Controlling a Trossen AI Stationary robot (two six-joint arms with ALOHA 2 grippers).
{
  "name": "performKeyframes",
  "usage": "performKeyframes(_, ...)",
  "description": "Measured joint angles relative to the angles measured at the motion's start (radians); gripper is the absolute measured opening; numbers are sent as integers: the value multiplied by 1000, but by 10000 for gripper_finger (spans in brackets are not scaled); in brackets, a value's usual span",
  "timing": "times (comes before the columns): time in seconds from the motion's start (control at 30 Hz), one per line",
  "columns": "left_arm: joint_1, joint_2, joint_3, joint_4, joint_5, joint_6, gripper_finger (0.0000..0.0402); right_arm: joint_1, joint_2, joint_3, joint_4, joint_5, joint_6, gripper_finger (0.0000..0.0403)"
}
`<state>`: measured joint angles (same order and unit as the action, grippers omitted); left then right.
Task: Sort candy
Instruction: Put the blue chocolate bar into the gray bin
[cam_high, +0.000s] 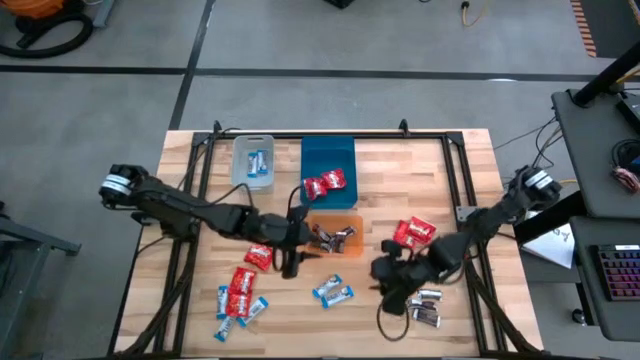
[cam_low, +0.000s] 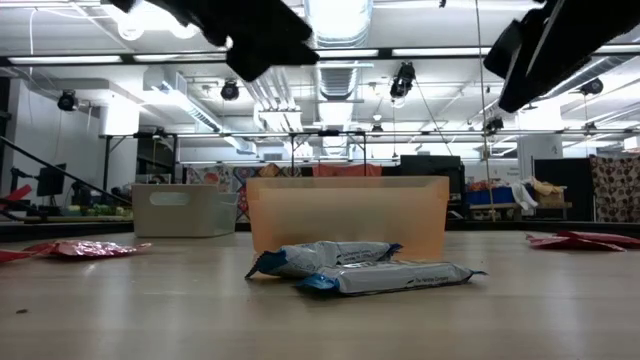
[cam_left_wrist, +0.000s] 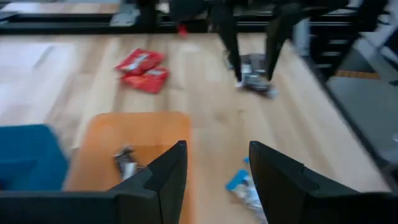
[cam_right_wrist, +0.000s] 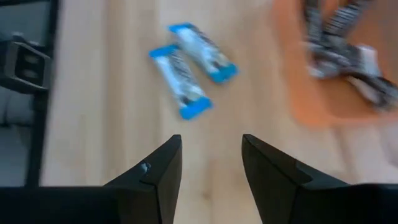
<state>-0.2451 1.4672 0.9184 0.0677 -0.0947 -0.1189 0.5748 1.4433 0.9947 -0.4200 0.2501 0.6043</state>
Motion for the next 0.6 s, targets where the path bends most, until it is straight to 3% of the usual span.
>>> performKeyframes(0.23, -112, -40, 0, -18, -80, -14, 155, 64, 167, 2, 174, 116, 14, 147)
performKeyframes(0.6, -180, -67, 0, -27, -159, -25, 155, 71, 374, 152, 171, 144, -9, 186)
